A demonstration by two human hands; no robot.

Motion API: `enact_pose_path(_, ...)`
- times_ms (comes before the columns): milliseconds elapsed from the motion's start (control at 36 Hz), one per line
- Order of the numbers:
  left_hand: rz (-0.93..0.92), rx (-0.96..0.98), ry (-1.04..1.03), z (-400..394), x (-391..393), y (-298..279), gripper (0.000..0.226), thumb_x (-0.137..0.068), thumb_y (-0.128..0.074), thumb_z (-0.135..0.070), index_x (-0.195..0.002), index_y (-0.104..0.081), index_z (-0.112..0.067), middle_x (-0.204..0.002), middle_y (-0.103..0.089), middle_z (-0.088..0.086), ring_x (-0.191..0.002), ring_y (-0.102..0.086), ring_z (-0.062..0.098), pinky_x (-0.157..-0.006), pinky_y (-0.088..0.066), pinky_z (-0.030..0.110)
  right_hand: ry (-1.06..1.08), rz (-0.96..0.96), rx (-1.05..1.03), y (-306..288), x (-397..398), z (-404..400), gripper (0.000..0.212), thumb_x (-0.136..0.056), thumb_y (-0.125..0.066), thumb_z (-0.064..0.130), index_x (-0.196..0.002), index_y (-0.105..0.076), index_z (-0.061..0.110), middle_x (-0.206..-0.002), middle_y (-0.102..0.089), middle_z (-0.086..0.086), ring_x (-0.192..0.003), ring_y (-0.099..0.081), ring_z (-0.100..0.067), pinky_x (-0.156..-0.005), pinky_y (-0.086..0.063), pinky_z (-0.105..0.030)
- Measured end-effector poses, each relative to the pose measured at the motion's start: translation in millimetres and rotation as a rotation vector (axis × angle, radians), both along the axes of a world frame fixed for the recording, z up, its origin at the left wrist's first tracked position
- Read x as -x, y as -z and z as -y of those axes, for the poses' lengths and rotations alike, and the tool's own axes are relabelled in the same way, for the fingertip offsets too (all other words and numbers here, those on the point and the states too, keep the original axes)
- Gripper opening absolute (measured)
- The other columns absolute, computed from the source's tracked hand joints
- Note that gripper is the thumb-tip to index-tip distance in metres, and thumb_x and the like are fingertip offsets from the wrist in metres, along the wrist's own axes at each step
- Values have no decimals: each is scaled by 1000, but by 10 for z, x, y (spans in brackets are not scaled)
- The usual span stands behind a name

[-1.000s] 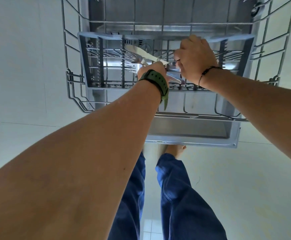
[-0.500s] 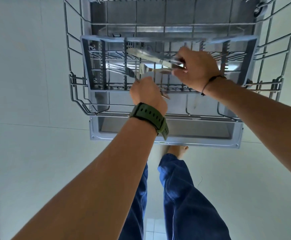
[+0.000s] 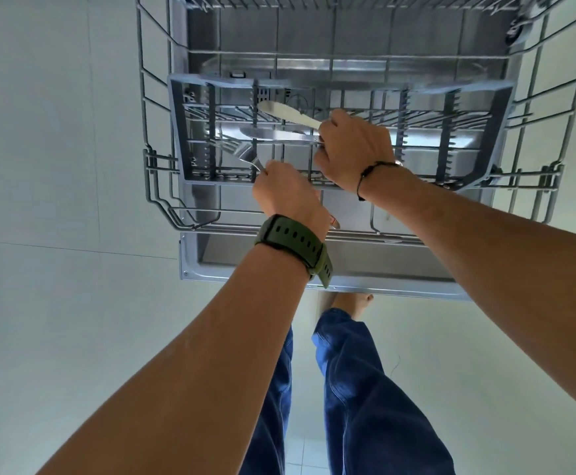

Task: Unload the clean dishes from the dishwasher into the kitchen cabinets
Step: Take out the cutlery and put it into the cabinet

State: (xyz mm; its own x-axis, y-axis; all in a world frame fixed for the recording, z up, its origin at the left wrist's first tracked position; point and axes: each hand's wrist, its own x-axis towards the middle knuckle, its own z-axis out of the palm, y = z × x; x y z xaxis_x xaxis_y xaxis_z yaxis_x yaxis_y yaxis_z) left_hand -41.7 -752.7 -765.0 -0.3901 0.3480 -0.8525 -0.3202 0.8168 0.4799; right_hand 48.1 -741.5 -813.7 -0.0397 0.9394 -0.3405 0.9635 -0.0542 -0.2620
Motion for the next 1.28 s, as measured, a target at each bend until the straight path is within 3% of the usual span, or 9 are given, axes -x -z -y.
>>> enact_pose_path(83,-32,48,-4,-26,2,-27,25,-94,-42,-19,-74,-53,-8,-62,-49,9,-50,-45,19,-51,-45,27,78,-79,-49,-67,-83,26,34,-99,-31,23,-117,-53,4,-118,-53,-11,-105,-48,-24,-81,-39,-31)
enact_pose_path(139,11,35,-14,-35,-6,-31,28,-93,-45,-19,-66,-45,-12,-55,-36,0,-42,-33,13,-43,-34,20,208,-164,-64,-97,-147,25,30,-100,-30,20,-112,-52,4,-110,-55,-13,-89,-48,-22,-72,-35,-28)
enact_pose_path(278,81,20,-11,-22,-18,-13,29,-92,-46,-19,-65,-41,-12,-51,-34,0,-41,-32,13,-45,-34,22,251,-174,-79,-87,-244,-10,23,-99,-34,14,-111,-53,7,-94,-63,-14,-81,-55,-25,-66,-36,-27)
enact_pose_path(500,99,23,-27,-22,-24,-28,31,-91,-47,-16,-62,-40,-12,-49,-33,0,-40,-30,13,-42,-36,22,187,-29,15,17,-61,-115,27,-97,-41,19,-115,-59,11,-110,-64,-14,-101,-59,-33,-81,-46,-36)
enact_pose_path(806,118,10,4,1,46,-7,32,-92,-46,-14,-60,-45,-12,-51,-37,-1,-40,-34,12,-45,-36,23,232,-10,39,-85,9,-53,31,-96,-40,23,-120,-57,12,-121,-50,-9,-97,-57,-31,-72,-37,-31)
enact_pose_path(944,130,-60,152,25,18,-114,27,-93,-51,-38,-85,-51,-12,-59,-31,-3,-48,-29,11,-46,-32,22,328,-84,23,-309,65,22,35,-98,-34,34,-110,-56,9,-104,-60,-11,-97,-55,-28,-72,-39,-35)
enact_pose_path(1028,138,-161,250,23,21,-258,38,-87,-55,-48,-86,-47,-12,-61,-35,-3,-53,-36,11,-52,-38,26,363,-226,68,-550,143,159,32,-100,-31,35,-114,-46,10,-76,-53,-1,-73,-51,-23,-62,-39,-33)
enact_pose_path(1111,290,-232,292,45,15,-440,41,-86,-60,-41,-99,-54,-3,-75,-61,2,-71,-62,19,-71,-57,35,372,-386,133,-810,292,310,31,-101,-31,32,-122,-37,9,-64,-43,7,-57,-48,-17,-52,-40,-29)
enact_pose_path(1278,408,-165,339,108,117,-584,14,-90,-58,-26,-86,-56,-12,-58,-54,-5,-57,-54,11,-62,-51,26,351,-402,44,-1019,459,550,31,-100,-35,30,-125,-37,12,-68,-41,12,-54,-39,-5,-48,-29,-17)
